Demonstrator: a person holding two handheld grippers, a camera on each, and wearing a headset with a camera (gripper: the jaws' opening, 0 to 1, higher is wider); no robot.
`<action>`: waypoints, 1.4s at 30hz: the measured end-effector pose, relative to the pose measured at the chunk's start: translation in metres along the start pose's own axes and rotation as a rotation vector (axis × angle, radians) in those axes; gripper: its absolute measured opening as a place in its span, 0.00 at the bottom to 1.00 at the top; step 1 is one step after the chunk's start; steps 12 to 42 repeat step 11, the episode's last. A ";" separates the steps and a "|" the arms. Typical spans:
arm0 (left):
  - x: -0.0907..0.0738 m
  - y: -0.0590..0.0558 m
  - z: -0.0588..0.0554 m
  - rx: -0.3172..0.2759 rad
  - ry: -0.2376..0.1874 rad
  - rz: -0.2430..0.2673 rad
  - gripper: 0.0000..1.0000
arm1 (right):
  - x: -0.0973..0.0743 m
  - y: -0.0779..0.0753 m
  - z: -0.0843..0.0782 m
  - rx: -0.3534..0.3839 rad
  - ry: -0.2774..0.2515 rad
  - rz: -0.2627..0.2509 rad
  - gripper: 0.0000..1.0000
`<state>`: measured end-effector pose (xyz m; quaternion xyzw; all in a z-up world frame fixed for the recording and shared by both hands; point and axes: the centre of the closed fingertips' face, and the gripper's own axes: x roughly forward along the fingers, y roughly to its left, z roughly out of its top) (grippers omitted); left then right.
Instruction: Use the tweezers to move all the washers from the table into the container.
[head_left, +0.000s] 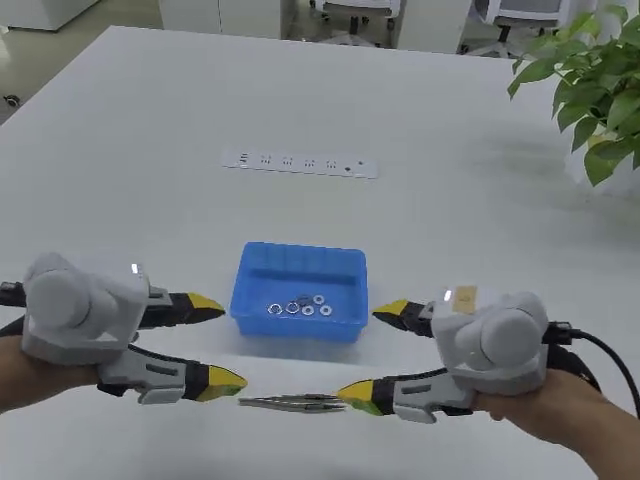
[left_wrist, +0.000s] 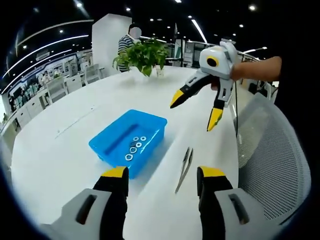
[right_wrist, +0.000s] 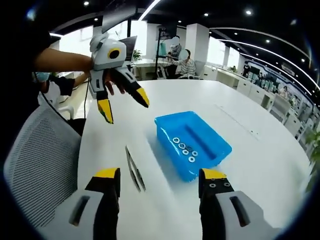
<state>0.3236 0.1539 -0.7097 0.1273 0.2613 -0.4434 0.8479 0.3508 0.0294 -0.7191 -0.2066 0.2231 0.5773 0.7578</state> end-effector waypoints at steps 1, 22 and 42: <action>-0.003 0.000 0.001 -0.003 -0.010 0.007 0.63 | -0.004 -0.002 -0.001 0.007 -0.010 -0.011 0.67; -0.016 -0.006 0.006 -0.024 -0.066 0.055 0.76 | -0.034 -0.012 -0.009 0.038 -0.047 -0.084 0.79; -0.016 -0.006 0.006 -0.024 -0.066 0.055 0.76 | -0.034 -0.012 -0.009 0.038 -0.047 -0.084 0.79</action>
